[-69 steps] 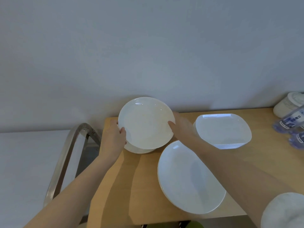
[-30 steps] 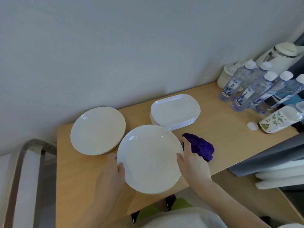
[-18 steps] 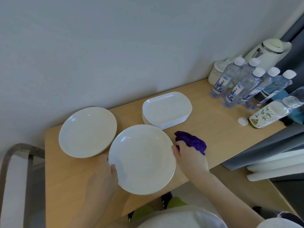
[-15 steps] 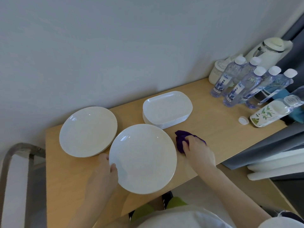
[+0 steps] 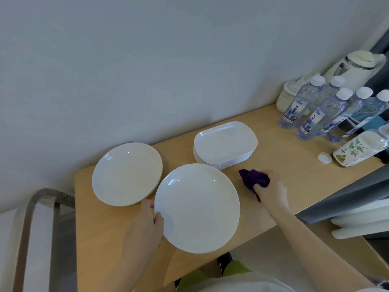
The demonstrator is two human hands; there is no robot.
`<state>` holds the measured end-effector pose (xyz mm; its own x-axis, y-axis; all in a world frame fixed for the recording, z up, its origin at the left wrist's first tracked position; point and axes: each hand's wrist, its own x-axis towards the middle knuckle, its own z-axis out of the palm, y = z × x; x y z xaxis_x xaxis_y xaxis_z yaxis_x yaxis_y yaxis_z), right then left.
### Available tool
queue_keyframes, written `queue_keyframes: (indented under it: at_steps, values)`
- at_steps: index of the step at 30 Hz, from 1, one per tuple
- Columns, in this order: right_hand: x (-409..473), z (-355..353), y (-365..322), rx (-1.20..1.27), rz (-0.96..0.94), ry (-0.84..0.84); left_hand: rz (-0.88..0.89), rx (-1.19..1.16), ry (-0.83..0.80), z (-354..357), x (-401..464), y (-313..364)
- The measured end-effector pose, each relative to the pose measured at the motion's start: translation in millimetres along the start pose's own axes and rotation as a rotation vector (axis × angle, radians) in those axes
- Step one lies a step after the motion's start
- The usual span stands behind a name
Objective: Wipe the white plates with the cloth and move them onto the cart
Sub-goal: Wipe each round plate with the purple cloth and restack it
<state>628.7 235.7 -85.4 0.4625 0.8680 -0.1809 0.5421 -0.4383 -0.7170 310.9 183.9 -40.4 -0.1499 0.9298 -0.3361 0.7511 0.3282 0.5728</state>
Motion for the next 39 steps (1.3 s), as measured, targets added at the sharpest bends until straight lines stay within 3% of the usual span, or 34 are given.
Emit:
queue_keyframes:
  at_steps: [4, 11, 17, 22, 27, 31, 35, 39]
  values:
    - [-23.8, -22.1, -51.7, 0.512, 0.023, 0.057, 0.029, -0.003, 0.005, -1.2, 3.2, -4.7]
    - [-88.9, -17.5, -132.7, 0.683, -0.235, -0.153, 0.05, -0.044, 0.02, -1.6, 10.5, -5.9]
    - [-130.1, 35.8, -132.8, 0.196, -0.558, -0.178, 0.094, -0.123, -0.014, -2.3, 14.2, -6.0]
    - [-148.3, 70.2, -106.6, -0.097, -0.637, -0.312, 0.156, -0.257, -0.049, -1.3, 12.6, -9.5]
    - [-143.7, 57.4, -91.1, -0.379, -0.774, -0.29, 0.121, -0.343, -0.074, -0.6, 14.3, -12.2]
    - [-126.8, 34.2, -75.4, -0.587, -0.724, -0.235, 0.16, -0.384, -0.107, -3.7, 13.8, -11.1]
    - [-99.0, 21.4, -68.2, -0.587, -0.638, -0.13, 0.125, -0.429, -0.097, -3.5, 17.3, -10.2]
    - [-80.8, 47.8, -82.0, -0.418, -0.643, -0.096, 0.097, -0.442, -0.104, -4.4, 19.1, -10.1]
